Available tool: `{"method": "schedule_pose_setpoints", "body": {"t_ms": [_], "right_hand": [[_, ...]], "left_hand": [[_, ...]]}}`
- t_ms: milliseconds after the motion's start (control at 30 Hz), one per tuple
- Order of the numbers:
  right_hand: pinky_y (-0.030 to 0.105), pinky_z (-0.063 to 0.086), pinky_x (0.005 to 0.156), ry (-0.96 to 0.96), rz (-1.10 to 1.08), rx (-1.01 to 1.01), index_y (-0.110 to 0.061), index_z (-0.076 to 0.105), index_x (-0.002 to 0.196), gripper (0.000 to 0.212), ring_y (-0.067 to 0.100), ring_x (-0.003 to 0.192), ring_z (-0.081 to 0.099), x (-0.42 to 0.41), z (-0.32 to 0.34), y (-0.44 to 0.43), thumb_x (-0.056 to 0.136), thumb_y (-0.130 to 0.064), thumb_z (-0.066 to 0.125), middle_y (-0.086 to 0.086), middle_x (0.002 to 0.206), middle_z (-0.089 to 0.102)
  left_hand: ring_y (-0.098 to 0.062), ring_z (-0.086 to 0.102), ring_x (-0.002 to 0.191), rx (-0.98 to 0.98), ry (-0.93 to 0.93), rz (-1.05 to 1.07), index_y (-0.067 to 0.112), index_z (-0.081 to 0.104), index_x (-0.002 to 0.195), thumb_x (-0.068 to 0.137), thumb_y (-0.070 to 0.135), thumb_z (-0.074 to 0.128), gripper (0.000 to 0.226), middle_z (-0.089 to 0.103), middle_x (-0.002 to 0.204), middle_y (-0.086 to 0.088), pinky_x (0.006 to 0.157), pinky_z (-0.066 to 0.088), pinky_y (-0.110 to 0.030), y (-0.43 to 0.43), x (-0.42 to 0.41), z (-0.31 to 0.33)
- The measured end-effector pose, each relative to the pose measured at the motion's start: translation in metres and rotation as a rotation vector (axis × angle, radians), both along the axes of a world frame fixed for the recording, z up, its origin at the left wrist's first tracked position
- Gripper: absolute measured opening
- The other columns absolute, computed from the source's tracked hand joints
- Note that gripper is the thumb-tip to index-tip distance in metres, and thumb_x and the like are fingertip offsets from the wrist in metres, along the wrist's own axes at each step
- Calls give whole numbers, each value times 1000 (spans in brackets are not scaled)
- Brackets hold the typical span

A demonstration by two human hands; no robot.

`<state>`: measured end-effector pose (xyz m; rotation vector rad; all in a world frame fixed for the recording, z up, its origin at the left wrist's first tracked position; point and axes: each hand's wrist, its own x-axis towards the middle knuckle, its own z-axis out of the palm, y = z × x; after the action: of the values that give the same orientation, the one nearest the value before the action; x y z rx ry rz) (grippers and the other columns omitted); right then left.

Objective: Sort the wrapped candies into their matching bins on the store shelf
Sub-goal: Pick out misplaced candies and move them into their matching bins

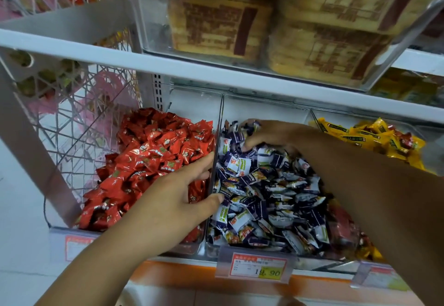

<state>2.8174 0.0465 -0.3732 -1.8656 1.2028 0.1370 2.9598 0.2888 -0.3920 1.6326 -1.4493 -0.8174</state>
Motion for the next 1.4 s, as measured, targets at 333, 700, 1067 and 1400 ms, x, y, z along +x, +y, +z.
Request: {"method": "schedule_pose_setpoints", "body": {"t_ms": [333,700,1067,1400], "right_hand": [[22,50,54,-242,-24,113,-15,63,112,44,9,69,64,-32,50,26,75,-32,79,0,89,72],[35,56,88,66,187,-195,-28,58,119,27,13,104,62,-49,68,55,93,-25,62,-3,117,63],[63,10,114,713,578,-585,-34,14,151,65,32,147,-6,-23,-4,40,96,-45,47,1,162,-3],[35,43,99,298,46,-339,-30,38,145,77,27,133,38,-44,45,3,79,-43,75,2,153,31]], "left_hand": [[32,32,112,34,42,-8,58,29,138,87,34,66,68,40,115,54,93,27,-5,2,-2,1],[26,37,114,16,38,-22,60,29,134,88,34,66,65,39,122,48,89,32,-5,0,-2,1],[22,33,123,33,6,5,53,27,142,85,40,65,70,41,133,38,100,29,-11,0,0,-3],[31,34,114,21,0,-6,64,29,132,84,40,66,65,40,116,55,84,28,3,1,1,-1]]}}
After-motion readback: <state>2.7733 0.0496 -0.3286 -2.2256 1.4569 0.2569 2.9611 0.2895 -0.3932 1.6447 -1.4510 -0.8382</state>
